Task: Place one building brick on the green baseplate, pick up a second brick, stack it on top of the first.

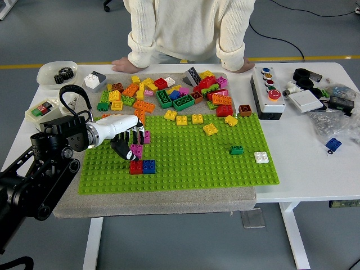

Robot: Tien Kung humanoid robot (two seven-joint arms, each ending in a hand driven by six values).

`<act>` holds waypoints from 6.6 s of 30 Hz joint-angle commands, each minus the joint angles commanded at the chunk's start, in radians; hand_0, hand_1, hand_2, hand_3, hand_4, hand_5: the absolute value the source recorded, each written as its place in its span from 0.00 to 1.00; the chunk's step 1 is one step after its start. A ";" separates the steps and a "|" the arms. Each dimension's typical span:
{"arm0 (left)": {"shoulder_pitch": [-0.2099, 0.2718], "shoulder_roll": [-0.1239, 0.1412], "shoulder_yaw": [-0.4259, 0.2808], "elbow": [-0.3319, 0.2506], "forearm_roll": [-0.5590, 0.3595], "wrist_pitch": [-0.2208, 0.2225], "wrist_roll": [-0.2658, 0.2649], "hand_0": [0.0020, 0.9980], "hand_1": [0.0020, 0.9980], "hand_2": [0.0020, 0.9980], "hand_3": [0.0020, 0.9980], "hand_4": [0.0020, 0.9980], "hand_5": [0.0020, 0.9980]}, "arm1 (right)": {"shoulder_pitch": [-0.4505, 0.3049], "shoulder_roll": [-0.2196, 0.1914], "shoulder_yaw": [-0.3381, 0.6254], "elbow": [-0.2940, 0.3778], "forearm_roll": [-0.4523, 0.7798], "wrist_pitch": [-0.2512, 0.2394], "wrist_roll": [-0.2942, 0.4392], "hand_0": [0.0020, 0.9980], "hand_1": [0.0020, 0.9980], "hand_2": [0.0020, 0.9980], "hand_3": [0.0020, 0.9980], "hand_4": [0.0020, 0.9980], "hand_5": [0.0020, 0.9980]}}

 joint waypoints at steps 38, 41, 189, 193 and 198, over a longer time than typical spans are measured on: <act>-0.005 0.000 0.005 0.006 0.000 0.000 -0.001 0.36 0.34 0.37 0.44 0.93 0.00 | -0.002 0.001 -0.001 0.000 0.000 0.002 0.000 0.74 0.64 0.71 0.59 0.83 0.42; -0.005 0.001 0.006 0.006 0.000 -0.006 -0.002 0.36 0.34 0.37 0.45 0.95 0.00 | -0.002 0.001 -0.002 0.000 -0.001 0.003 0.000 0.74 0.64 0.71 0.59 0.83 0.41; -0.031 0.112 0.120 0.185 0.000 0.350 -0.294 0.41 0.38 0.44 0.49 0.99 0.00 | 0.001 0.003 -0.002 0.000 0.000 -0.001 0.004 0.74 0.64 0.71 0.60 0.83 0.41; -0.030 0.111 0.121 0.183 0.000 0.346 -0.294 0.41 0.38 0.44 0.49 0.99 0.00 | 0.001 0.003 -0.002 0.000 0.001 -0.001 0.004 0.74 0.64 0.71 0.60 0.83 0.41; -0.031 0.111 0.120 0.181 0.000 0.344 -0.295 0.41 0.38 0.44 0.50 0.99 0.00 | 0.002 0.003 -0.002 0.000 0.002 -0.001 0.004 0.74 0.64 0.71 0.59 0.83 0.41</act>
